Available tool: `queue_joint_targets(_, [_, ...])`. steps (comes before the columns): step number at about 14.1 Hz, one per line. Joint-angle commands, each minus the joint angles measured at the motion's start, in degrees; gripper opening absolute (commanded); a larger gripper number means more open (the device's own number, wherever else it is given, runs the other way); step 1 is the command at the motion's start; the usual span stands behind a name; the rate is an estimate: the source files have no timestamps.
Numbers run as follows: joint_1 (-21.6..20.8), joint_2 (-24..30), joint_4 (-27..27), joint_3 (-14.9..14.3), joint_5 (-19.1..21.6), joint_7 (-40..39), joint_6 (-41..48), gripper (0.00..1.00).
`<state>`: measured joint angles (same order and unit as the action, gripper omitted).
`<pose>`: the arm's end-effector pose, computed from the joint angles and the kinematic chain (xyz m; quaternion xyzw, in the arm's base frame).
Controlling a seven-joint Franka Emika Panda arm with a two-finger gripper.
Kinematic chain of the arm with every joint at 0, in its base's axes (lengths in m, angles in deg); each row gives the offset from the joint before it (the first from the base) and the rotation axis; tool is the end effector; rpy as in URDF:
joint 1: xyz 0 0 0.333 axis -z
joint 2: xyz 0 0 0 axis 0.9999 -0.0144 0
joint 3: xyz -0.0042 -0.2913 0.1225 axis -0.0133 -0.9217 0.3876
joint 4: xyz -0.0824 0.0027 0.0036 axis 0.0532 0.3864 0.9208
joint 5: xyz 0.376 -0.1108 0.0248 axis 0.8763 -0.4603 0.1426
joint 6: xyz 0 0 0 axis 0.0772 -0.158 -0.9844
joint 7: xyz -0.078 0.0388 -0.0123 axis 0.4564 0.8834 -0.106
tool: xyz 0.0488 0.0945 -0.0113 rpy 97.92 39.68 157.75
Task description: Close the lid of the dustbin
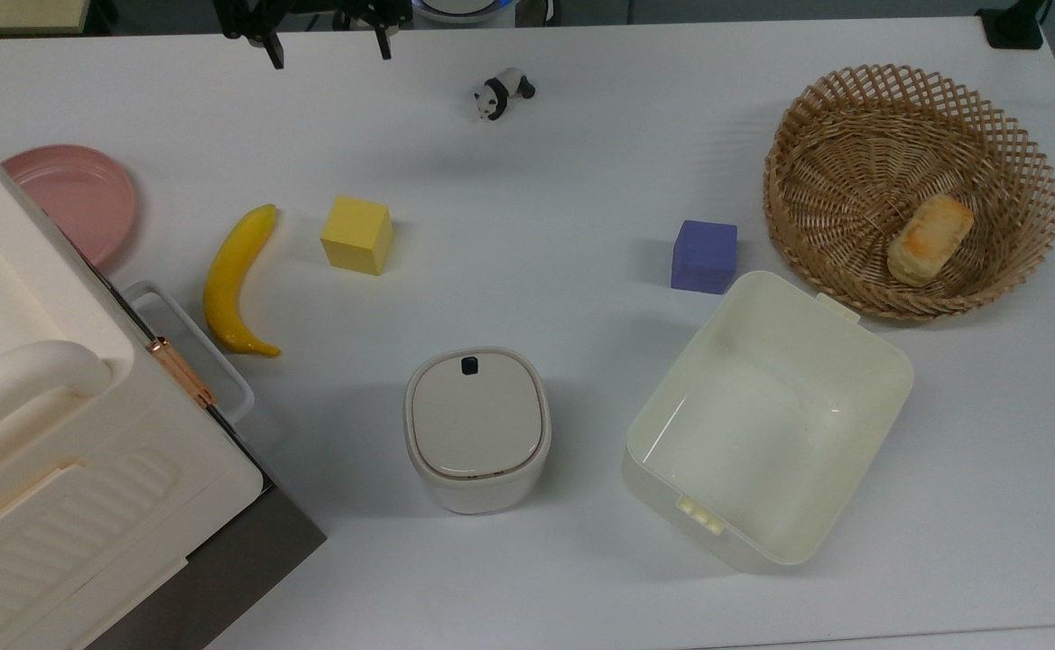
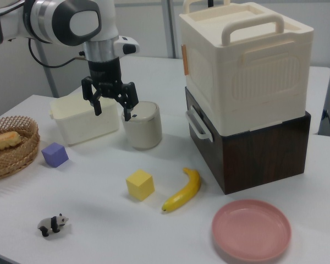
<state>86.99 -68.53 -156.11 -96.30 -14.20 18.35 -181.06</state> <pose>0.5584 -0.0637 0.5822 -0.9980 -0.0571 0.0242 0.0144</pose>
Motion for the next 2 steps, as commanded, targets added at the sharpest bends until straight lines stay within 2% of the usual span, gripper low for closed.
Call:
queue_joint_targets(1, [0.6,0.5,0.4,-0.4,-0.2,-0.7,2.4,1.00])
queue_joint_targets(2, [0.7,0.5,0.6,-0.5,-0.1,-0.8,2.1,1.00])
